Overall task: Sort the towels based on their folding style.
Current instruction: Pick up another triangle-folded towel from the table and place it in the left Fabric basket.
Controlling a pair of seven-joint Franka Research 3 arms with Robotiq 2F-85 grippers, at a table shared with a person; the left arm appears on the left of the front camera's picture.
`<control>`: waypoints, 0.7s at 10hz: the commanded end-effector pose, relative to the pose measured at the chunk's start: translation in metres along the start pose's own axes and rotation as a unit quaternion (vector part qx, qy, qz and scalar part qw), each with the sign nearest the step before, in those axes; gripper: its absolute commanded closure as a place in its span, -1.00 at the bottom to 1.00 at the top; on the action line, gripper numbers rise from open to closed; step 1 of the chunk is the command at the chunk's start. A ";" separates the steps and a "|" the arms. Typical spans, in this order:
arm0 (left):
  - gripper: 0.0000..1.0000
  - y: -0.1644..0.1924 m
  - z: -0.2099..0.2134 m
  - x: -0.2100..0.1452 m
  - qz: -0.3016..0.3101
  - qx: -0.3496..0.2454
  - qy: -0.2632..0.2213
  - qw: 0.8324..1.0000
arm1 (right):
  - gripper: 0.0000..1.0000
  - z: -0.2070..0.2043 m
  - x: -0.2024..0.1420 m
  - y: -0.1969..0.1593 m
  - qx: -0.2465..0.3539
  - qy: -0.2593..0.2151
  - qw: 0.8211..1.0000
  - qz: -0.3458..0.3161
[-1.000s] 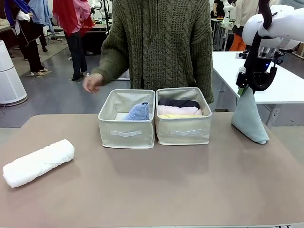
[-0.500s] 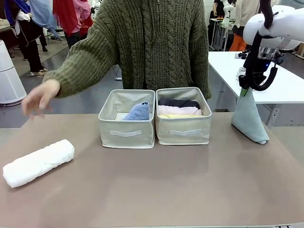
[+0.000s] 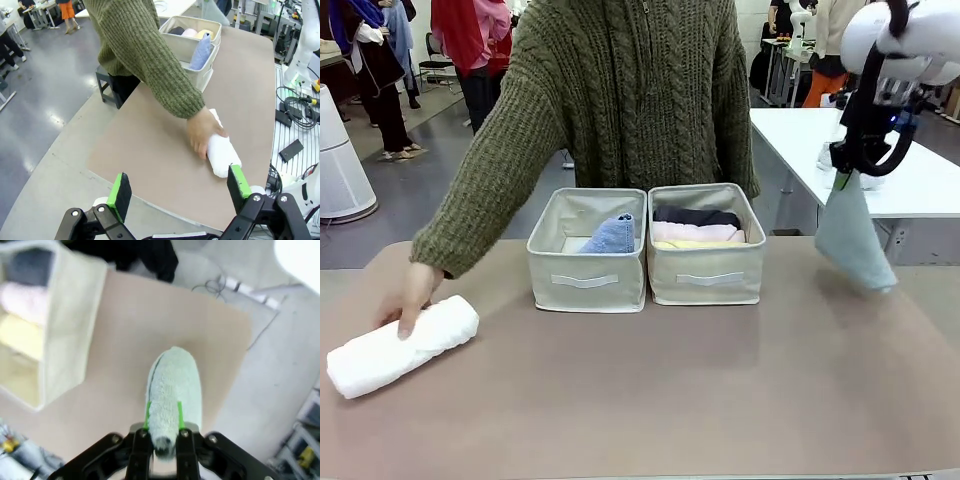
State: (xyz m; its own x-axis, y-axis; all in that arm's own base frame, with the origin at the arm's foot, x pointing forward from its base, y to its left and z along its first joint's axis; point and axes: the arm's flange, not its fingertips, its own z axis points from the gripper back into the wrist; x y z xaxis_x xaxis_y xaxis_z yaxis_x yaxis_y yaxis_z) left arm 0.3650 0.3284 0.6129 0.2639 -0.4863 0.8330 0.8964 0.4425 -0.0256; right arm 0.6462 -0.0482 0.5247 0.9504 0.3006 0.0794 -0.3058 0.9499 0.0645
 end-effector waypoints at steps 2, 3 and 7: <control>-1.00 -0.001 0.002 0.000 -0.009 0.002 -0.003 1.000 | 1.00 0.105 -0.108 0.078 -0.018 0.003 0.999 0.044; -1.00 -0.001 0.002 0.000 -0.009 0.002 -0.003 1.000 | 1.00 0.130 -0.135 0.096 -0.006 -0.015 0.998 0.066; -1.00 -0.001 0.002 0.000 -0.009 0.002 -0.003 1.000 | 1.00 0.158 -0.140 0.104 -0.012 -0.013 0.998 0.057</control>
State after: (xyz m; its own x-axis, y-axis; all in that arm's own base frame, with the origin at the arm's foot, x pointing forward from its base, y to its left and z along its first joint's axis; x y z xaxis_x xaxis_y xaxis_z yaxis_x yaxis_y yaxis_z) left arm 0.3649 0.3286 0.6130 0.2640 -0.4862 0.8330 0.8962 0.4430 -0.0254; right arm 0.4474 -0.0065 0.6874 0.9003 0.4117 0.1412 -0.4193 0.9074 0.0281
